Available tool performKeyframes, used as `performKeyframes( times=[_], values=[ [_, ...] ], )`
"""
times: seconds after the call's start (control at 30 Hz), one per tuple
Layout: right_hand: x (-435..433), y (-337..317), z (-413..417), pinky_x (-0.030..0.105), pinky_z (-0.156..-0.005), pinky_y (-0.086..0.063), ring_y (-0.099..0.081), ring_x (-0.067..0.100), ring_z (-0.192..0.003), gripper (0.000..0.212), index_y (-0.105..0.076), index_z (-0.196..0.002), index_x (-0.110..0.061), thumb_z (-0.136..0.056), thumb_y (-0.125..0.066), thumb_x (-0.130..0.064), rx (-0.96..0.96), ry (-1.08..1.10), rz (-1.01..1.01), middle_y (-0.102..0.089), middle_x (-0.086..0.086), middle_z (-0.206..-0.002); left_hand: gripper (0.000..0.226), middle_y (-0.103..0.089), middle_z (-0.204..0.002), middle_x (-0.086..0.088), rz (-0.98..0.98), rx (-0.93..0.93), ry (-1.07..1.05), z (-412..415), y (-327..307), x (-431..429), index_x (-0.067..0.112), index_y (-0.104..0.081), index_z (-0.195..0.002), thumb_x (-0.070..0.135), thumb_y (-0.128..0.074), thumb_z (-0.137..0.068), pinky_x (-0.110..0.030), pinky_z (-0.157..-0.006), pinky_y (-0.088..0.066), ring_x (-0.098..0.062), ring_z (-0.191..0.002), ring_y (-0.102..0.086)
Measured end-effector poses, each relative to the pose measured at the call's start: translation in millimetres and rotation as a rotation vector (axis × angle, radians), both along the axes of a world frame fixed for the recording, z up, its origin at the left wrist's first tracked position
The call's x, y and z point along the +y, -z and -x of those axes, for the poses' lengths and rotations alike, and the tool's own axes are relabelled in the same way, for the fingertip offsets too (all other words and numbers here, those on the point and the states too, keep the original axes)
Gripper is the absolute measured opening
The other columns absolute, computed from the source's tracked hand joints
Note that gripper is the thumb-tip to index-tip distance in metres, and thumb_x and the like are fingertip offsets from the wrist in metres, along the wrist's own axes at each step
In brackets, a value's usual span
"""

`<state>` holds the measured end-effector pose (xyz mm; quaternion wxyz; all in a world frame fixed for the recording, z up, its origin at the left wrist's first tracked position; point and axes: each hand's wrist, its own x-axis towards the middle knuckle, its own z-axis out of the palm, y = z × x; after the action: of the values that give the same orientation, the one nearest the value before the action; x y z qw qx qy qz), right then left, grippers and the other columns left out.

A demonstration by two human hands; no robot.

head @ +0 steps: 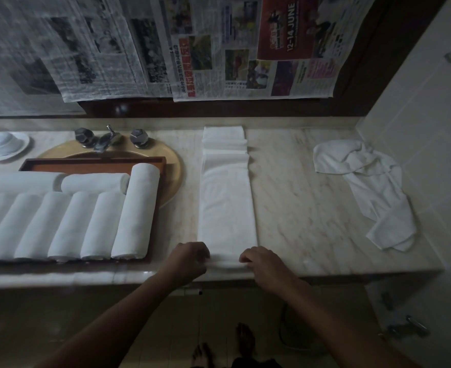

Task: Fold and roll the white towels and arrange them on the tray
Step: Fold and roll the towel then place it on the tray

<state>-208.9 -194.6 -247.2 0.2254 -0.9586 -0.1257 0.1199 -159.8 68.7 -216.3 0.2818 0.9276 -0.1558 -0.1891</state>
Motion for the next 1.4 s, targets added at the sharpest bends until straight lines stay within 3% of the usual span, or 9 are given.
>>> performKeyframes(
  times=[0.07, 0.2, 0.3, 0.43, 0.57, 0.7, 0.9, 1.2, 1.4],
  values=[
    [-4.0, 1.0, -7.5, 0.023, -0.086, -0.049, -0.061, 0.010, -0.101, 0.026, -0.071, -0.114, -0.022, -0.096, -0.063, -0.005, 0.039, 0.068, -0.061, -0.063, -0.007, -0.112, 0.025, -0.069, -0.082, 0.014, 0.048, 0.114, -0.112, -6.6, 1.3, 2.8, 0.025, -0.078, -0.097, 0.013, -0.079, -0.075, -0.010, -0.065, -0.045, 0.002, -0.076, -0.065],
    [-5.3, -0.6, -18.7, 0.025, -0.084, -0.051, -0.063, 0.013, -0.100, 0.023, -0.077, -0.111, -0.017, -0.095, -0.065, -0.005, 0.080, 0.097, -0.080, -0.065, -0.001, -0.110, 0.018, -0.076, -0.074, -0.003, 0.239, 0.322, -0.337, -11.2, 8.4, 9.9, 0.017, -0.078, -0.084, 0.000, -0.082, -0.078, -0.031, -0.066, -0.055, -0.017, -0.066, -0.068],
    [-2.2, -2.0, -21.3, 0.027, -0.086, -0.050, -0.058, 0.012, -0.104, 0.022, -0.078, -0.111, -0.020, -0.096, -0.065, -0.009, 0.073, 0.118, -0.066, -0.066, -0.002, -0.109, 0.016, -0.073, -0.070, -0.009, 0.311, 0.359, -0.432, -10.4, 7.5, 9.6, 0.010, -0.075, -0.083, -0.004, -0.081, -0.080, -0.032, -0.063, -0.056, -0.021, -0.062, -0.066],
    [3.9, -3.2, -18.3, 0.024, -0.076, -0.049, -0.053, 0.009, -0.097, 0.023, -0.075, -0.104, -0.024, -0.094, -0.066, -0.006, 0.019, 0.185, -0.086, -0.064, -0.006, -0.101, 0.013, -0.072, -0.078, -0.001, 0.206, 0.185, -0.394, -8.2, 9.0, 4.2, 0.017, -0.074, -0.082, 0.008, -0.084, -0.080, -0.027, -0.059, -0.054, -0.013, -0.065, -0.066],
    [8.6, -1.3, -10.8, 0.009, -0.070, -0.040, -0.049, 0.001, -0.091, 0.027, -0.071, -0.100, -0.021, -0.090, -0.064, 0.004, -0.063, 0.156, -0.071, -0.059, -0.006, -0.104, 0.014, -0.057, -0.087, 0.008, 0.011, -0.167, -0.184, 6.6, 6.7, -11.6, 0.019, -0.071, -0.087, 0.005, -0.070, -0.088, -0.013, -0.059, -0.033, -0.003, -0.071, -0.052],
    [13.0, 9.2, 2.5, 0.031, -0.076, -0.055, -0.055, 0.013, -0.098, 0.034, -0.072, -0.103, -0.018, -0.083, -0.066, 0.009, -0.122, 0.124, -0.010, -0.060, -0.005, -0.106, 0.022, -0.060, -0.091, 0.001, -0.079, -0.317, 0.066, 22.9, 23.3, -18.5, 0.015, -0.069, -0.092, -0.005, -0.064, -0.086, -0.025, -0.063, -0.044, -0.013, -0.079, -0.050],
    [10.2, 7.8, 12.4, 0.032, -0.084, -0.051, -0.049, 0.020, -0.105, 0.038, -0.063, -0.120, -0.016, -0.084, -0.057, -0.004, -0.214, 0.027, 0.043, -0.056, -0.001, -0.117, 0.035, -0.057, -0.095, 0.000, -0.160, -0.368, 0.162, 26.2, 35.7, -12.1, 0.016, -0.061, -0.099, -0.004, -0.063, -0.070, -0.034, -0.064, -0.047, -0.017, -0.083, -0.045],
    [-1.4, 4.6, 9.0, 0.034, -0.082, -0.046, -0.055, 0.023, -0.107, 0.057, -0.064, -0.126, -0.019, -0.076, -0.064, 0.009, -0.185, -0.027, 0.072, -0.059, -0.001, -0.120, 0.043, -0.068, -0.095, 0.003, -0.139, -0.362, 0.126, 22.3, 26.8, -6.6, 0.018, -0.070, -0.100, -0.005, -0.067, -0.064, -0.034, -0.069, -0.048, -0.020, -0.085, -0.056],
    [-10.9, -5.3, 11.6, 0.034, -0.096, -0.046, -0.055, 0.011, -0.110, 0.028, -0.067, -0.121, -0.025, -0.097, -0.063, -0.012, -0.031, 0.176, -0.187, -0.066, -0.013, -0.117, 0.026, -0.071, -0.099, 0.013, 0.130, -0.117, -0.134, 27.2, 9.1, 2.3, 0.022, -0.074, -0.102, 0.006, -0.071, -0.081, -0.018, -0.079, -0.050, -0.002, -0.092, -0.063]
  ],
)
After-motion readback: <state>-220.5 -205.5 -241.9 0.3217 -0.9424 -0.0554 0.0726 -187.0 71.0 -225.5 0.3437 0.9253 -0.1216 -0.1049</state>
